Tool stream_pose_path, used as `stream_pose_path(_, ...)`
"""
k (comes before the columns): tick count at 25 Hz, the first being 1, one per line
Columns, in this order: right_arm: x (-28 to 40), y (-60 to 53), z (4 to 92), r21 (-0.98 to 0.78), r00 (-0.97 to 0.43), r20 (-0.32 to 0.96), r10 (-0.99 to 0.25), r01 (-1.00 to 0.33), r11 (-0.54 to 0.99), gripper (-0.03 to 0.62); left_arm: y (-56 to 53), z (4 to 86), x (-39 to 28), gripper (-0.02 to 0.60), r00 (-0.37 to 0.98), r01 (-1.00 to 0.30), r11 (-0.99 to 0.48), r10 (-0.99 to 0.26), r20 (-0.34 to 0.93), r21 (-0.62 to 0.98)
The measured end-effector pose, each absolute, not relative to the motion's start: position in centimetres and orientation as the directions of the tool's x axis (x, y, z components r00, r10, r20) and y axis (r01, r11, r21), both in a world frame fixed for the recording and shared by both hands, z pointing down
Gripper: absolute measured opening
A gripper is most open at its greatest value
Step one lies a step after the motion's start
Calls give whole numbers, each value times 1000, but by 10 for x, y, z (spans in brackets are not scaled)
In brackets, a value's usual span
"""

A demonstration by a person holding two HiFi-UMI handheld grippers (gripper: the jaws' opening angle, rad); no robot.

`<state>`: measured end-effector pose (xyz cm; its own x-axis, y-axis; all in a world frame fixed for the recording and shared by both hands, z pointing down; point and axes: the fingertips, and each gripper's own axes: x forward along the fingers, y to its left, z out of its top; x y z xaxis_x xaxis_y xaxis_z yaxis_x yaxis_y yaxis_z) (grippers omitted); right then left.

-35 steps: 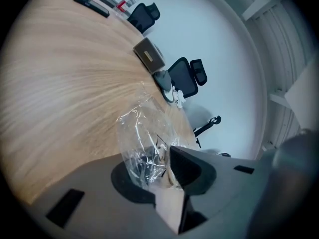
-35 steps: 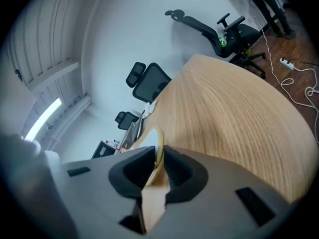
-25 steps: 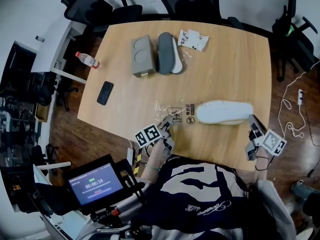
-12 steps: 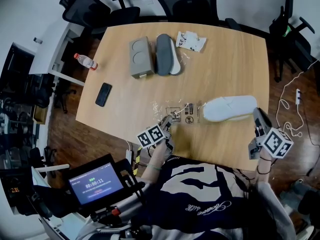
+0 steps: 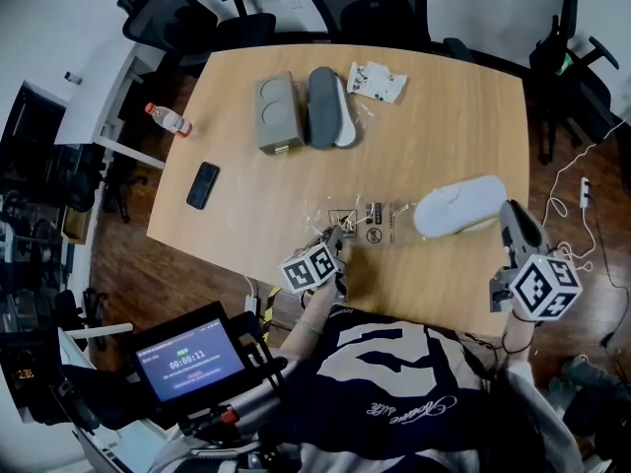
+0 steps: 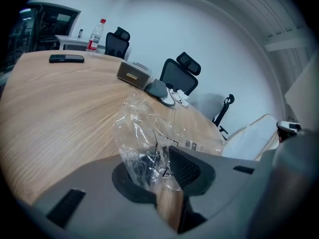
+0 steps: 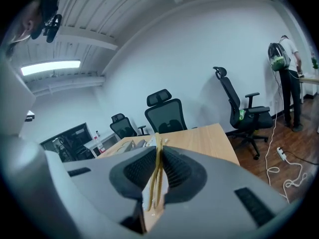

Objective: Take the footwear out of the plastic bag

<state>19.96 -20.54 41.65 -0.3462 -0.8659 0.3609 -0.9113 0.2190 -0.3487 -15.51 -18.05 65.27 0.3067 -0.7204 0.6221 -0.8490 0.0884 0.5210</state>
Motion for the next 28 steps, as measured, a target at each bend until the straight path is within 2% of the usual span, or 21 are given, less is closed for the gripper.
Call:
stream_pose_path(10,166,-222,364,-200,-384,301,-873,-920,336,35,-182,656,-151,86,249,-895,87,-717,652,437)
stream_pose_path(19,80,-227,289,-165,-559,145,-816,-827,537,35,-179,660,-153,86,187,-909,136,-713,676,395)
stream_pose_path(24,20,-229,262,-229,-680,62,-731,-722,653,32,-184,660,-150,86,177,-919,127,-714,677,374)
stream_pose_path(28,-20,-223,280,-391,-754,36,-656,-615,685,32,-185,660,-145,86,186,-926,102,-716,672,364)
